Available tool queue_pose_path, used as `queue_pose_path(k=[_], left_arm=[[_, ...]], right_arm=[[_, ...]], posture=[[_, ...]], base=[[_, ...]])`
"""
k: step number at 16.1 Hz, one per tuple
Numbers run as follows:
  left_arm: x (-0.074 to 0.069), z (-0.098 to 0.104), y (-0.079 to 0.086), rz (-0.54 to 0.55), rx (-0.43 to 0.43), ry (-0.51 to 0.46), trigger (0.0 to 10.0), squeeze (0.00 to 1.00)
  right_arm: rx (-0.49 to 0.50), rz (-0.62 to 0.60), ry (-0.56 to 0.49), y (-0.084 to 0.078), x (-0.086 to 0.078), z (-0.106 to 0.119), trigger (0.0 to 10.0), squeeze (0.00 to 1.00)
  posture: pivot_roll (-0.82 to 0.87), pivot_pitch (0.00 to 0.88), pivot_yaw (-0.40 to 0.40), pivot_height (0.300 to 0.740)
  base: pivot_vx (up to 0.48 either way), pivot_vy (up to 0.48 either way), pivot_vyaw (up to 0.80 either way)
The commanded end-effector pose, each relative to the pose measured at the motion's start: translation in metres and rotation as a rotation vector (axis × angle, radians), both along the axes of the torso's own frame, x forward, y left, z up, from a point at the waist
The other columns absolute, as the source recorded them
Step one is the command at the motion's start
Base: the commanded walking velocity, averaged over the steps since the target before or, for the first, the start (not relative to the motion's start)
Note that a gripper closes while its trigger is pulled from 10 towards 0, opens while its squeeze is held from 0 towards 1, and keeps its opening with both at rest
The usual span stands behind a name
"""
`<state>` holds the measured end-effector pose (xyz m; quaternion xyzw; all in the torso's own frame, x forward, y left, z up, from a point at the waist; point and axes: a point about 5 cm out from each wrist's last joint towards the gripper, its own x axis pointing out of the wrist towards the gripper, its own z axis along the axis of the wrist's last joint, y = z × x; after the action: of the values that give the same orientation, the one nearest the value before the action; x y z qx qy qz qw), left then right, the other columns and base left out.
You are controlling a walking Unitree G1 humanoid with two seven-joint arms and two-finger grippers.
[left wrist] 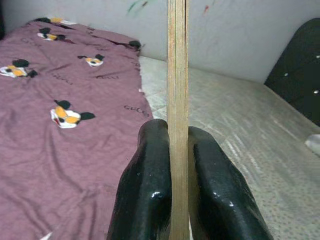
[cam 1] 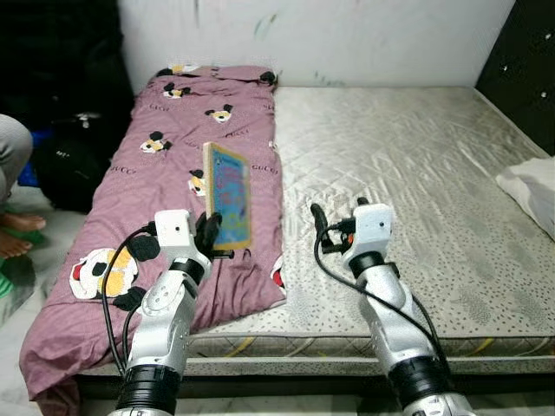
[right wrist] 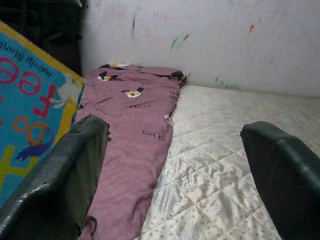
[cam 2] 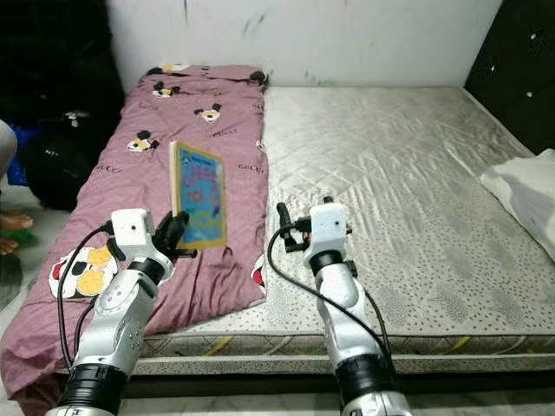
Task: Clean up the room
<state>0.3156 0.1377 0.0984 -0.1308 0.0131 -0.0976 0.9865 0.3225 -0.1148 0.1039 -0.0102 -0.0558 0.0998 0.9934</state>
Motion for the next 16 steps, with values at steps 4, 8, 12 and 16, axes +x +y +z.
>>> queue_pose_path(k=[4, 8, 12, 16], left_arm=[[0.0002, 0.0112, -0.0078, -0.036, -0.012, -0.037, 10.0, 0.00], [-0.0003, 0.0110, -0.0069, -0.044, -0.014, -0.028, 10.0, 0.00], [0.0014, 0.0118, -0.0059, -0.046, 0.000, -0.025, 10.0, 0.00], [0.0015, 0.0119, -0.0073, -0.052, 0.000, -0.022, 10.0, 0.00]], right_arm=[[0.001, 0.015, -0.009, -0.0012, -0.0048, 0.0024, 10.0, 0.00], [0.004, 0.015, -0.004, -0.0003, -0.0052, 0.0026, 10.0, 0.00], [0.010, 0.016, 0.002, 0.0004, -0.0034, 0.0038, 10.0, 0.00], [0.011, 0.017, 0.005, -0.0004, -0.0035, 0.0036, 10.0, 0.00]], posture=[[0.00, 0.000, -0.014, 0.740], [0.00, 0.000, -0.010, 0.740], [0.01, 0.000, -0.007, 0.740], [0.01, 0.000, -0.009, 0.740]], base=[[0.000, -0.330, 0.00], [0.000, -0.345, 0.00], [0.000, -0.338, 0.00], [0.000, -0.328, 0.00]])
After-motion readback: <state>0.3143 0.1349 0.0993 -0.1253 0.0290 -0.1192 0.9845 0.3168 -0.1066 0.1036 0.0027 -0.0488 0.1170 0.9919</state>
